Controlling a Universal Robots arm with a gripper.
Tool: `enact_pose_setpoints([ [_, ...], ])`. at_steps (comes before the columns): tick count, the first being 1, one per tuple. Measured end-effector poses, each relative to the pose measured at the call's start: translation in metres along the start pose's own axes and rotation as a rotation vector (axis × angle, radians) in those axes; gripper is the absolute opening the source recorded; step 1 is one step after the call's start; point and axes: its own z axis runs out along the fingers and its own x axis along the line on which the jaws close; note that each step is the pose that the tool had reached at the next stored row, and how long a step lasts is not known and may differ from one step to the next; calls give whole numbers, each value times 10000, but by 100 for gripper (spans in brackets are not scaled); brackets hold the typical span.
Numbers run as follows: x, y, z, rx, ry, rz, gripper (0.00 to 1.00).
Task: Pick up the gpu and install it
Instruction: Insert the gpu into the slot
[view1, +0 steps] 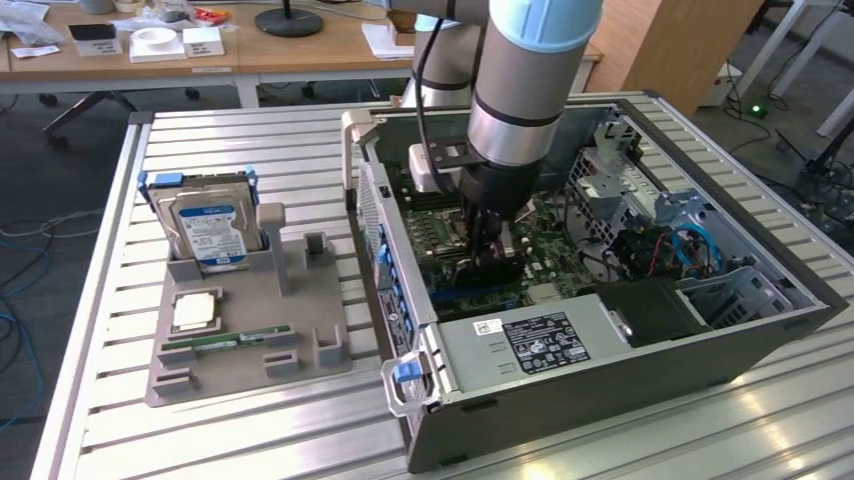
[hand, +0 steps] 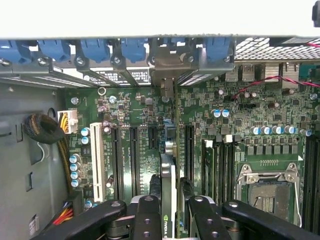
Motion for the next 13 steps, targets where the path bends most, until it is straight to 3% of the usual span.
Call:
enact_pose_setpoints([
  [13,0,-1,8,7,-5,107,26],
])
